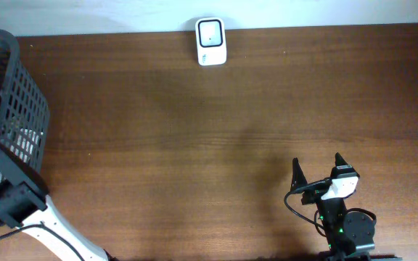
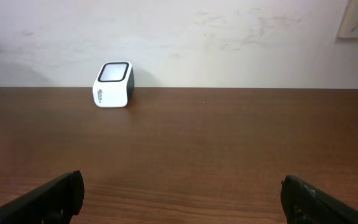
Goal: Scan the item barcode
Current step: 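Reach the left gripper into the grey basket and grasp the green-lidded jar, then carry the jar with the left gripper and set it on the table centre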
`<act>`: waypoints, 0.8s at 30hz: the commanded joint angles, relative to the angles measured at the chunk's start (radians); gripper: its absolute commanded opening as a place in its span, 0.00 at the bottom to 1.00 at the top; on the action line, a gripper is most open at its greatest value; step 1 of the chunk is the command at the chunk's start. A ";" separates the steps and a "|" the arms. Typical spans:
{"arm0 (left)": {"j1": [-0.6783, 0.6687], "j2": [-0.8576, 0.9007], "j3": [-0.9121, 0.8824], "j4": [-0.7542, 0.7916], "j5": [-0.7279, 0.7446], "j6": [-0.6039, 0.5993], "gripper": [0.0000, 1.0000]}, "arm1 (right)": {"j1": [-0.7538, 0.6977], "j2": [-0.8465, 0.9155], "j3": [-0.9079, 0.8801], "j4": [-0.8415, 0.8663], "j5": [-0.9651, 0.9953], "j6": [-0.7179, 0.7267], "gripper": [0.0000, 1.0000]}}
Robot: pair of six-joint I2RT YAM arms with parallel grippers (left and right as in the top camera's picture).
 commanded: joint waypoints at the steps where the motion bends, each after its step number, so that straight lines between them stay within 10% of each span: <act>1: -0.005 0.007 0.018 0.000 0.011 -0.002 0.63 | 0.002 -0.007 -0.007 -0.001 0.009 0.005 0.98; 11: -0.004 -0.029 0.278 -0.172 0.011 -0.056 0.54 | 0.002 -0.007 -0.007 -0.001 0.009 0.005 0.98; 24: -0.101 -0.555 0.487 -0.435 0.218 -0.183 0.52 | 0.002 -0.007 -0.007 -0.001 0.009 0.005 0.98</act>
